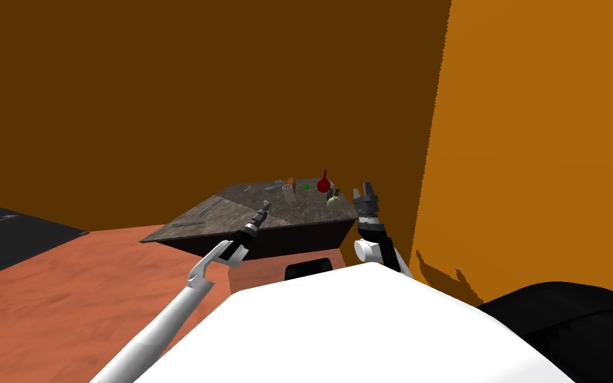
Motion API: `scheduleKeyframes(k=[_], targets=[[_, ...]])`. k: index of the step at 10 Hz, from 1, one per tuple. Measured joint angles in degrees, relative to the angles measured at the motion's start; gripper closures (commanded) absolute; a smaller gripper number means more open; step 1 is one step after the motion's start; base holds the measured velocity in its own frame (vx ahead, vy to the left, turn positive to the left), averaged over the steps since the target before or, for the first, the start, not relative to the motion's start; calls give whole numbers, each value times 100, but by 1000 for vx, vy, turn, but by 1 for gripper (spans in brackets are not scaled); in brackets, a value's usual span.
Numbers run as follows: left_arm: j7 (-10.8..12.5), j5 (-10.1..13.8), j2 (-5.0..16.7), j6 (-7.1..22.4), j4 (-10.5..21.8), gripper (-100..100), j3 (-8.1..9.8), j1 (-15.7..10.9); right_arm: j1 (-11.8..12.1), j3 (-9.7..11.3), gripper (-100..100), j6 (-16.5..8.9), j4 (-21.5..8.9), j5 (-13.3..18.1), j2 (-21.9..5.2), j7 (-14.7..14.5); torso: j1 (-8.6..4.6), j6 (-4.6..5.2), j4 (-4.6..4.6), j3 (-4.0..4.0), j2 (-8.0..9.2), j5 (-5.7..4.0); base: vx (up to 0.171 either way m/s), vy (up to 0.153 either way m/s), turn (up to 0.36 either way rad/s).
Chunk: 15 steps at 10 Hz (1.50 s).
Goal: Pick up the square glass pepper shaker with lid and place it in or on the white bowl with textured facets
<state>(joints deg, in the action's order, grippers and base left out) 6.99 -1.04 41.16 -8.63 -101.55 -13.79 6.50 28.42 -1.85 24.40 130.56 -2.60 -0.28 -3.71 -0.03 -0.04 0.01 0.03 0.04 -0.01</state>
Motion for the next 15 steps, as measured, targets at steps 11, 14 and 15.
scheduleKeyframes(k=[11,14,15], targets=[[426,-99,1769,983,1099,-100,-871,-321,0,0,0,0,0,0,-1,0,11,2,-2,-5,-9,3,6,0,-177],[530,-133,2156,1187,1442,-100,-1151,-415,0,0,0,0,0,0,-1,0,11,3,-2,-6,-10,3,18,16,-246],[592,-128,2360,1270,1607,-100,-1271,-444,1,-1,0,0,0,0,-1,0,15,-2,-2,-7,-12,3,28,18,-244]])
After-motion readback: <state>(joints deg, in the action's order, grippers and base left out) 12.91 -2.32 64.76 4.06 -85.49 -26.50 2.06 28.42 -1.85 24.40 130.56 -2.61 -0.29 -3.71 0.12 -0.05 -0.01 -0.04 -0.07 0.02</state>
